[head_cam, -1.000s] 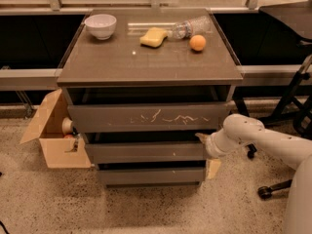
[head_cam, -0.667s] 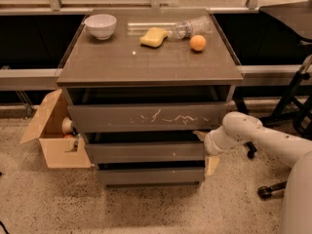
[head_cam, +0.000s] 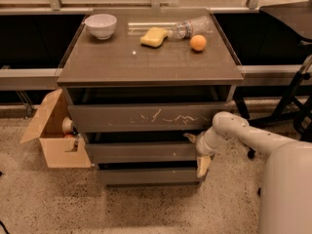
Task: Open middle drawer
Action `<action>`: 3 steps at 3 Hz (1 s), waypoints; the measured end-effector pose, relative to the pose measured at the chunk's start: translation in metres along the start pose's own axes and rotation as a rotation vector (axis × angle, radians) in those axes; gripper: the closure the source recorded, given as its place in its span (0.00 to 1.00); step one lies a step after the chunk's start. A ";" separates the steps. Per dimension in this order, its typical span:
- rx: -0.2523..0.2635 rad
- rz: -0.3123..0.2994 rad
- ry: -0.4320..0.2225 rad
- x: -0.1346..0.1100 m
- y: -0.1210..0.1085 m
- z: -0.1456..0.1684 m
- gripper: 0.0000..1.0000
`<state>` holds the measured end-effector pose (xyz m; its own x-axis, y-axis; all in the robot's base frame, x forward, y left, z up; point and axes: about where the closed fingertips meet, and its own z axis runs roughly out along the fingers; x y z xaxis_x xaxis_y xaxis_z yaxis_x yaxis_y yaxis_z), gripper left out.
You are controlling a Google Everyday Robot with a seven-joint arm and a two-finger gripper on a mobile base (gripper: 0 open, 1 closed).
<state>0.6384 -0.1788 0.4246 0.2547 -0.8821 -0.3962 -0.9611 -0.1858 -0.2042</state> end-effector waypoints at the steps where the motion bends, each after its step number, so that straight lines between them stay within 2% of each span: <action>1: -0.041 -0.006 -0.010 -0.003 0.003 0.018 0.18; 2: -0.024 -0.039 -0.005 -0.013 0.007 0.009 0.42; 3: -0.025 -0.083 -0.005 -0.031 0.021 -0.005 0.73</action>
Offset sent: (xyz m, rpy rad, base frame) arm -0.0311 0.0198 0.0240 -0.0181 -0.0468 0.0865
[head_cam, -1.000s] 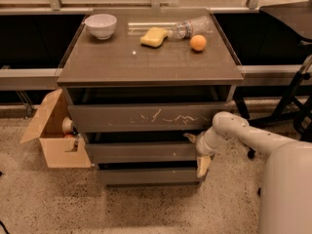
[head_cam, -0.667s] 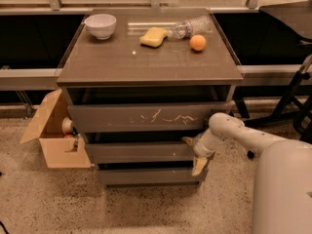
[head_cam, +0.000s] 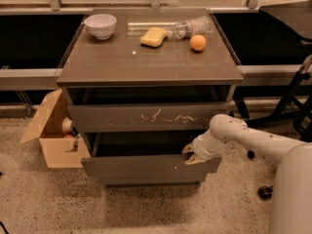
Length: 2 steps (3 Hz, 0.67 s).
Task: Open middle drawer
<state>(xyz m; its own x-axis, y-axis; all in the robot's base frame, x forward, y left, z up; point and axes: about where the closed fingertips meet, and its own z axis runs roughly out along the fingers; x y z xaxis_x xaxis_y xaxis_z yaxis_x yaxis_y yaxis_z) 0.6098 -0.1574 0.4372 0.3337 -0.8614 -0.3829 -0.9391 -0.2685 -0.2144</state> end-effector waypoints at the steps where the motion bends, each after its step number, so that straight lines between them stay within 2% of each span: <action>1: 0.003 -0.032 -0.003 -0.013 0.005 -0.010 0.96; 2: 0.002 -0.032 -0.003 -0.013 0.005 -0.010 0.00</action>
Offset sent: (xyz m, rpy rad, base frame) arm -0.0084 0.0049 0.0113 0.0013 -0.0137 0.0252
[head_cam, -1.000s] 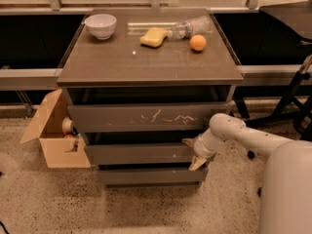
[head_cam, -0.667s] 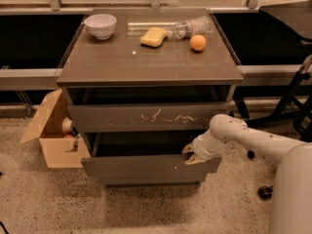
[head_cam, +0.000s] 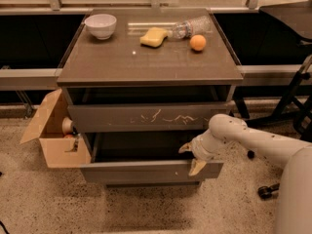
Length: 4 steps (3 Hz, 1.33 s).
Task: Open middle drawer
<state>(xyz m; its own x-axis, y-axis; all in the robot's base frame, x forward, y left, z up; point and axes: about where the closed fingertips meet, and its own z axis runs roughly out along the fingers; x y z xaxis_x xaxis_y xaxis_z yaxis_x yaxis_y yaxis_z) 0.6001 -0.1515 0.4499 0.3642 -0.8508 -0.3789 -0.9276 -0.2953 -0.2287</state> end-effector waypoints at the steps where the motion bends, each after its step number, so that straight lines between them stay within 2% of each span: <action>1: 0.000 0.000 0.000 0.000 0.000 0.000 0.00; 2: -0.022 0.007 0.002 -0.001 0.004 0.005 0.00; 3: -0.103 0.054 -0.027 -0.001 0.023 0.020 0.00; 4: -0.134 0.092 -0.038 -0.006 0.038 0.023 0.00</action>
Offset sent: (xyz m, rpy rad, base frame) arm -0.0068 0.0011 -0.0088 -0.0266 0.0475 -0.0019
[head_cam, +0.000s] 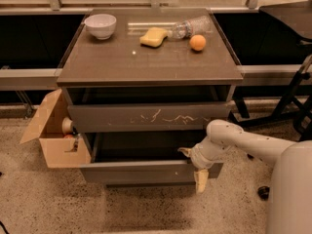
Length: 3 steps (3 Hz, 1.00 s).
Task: Open middle drawer
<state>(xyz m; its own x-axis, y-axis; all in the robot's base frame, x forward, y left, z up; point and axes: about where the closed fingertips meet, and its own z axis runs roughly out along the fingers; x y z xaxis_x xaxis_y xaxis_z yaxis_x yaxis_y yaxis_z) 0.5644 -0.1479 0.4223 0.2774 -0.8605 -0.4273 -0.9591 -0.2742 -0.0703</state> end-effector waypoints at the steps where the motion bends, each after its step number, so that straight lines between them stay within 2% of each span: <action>1: -0.043 0.024 -0.010 -0.011 0.024 0.004 0.18; 2: -0.104 0.055 -0.022 -0.018 0.051 0.011 0.49; 3: -0.105 0.056 -0.022 -0.020 0.051 0.006 0.73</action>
Offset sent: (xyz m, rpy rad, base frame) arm -0.0797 0.0041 -0.0117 -0.0202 0.1903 -0.0106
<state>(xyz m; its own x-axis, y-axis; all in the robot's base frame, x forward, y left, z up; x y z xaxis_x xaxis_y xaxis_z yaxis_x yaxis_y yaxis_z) 0.5091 -0.1418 0.4217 0.2212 -0.8666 -0.4473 -0.9615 -0.2706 0.0488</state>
